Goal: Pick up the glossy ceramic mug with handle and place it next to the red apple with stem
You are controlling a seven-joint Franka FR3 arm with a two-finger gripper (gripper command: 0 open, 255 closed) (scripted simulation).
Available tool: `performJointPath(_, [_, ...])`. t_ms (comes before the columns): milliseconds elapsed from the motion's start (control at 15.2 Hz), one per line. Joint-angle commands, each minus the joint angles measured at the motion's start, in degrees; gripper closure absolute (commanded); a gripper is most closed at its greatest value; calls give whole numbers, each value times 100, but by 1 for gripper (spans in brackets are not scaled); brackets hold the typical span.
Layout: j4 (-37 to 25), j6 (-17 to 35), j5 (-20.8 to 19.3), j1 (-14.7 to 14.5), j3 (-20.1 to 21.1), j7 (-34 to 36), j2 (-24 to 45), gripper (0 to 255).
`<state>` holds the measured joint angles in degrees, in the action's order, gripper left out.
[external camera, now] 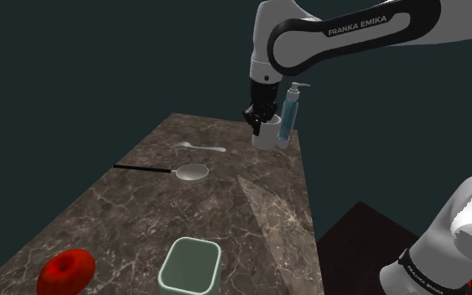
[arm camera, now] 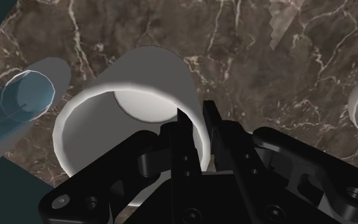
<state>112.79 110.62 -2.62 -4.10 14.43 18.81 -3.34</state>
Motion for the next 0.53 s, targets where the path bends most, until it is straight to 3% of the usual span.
performJointPath(0, [-136,-170,12,6,-8,-25,-36,255])
performJointPath(462, [-635,-703,28,8,-12,-58,-72,255])
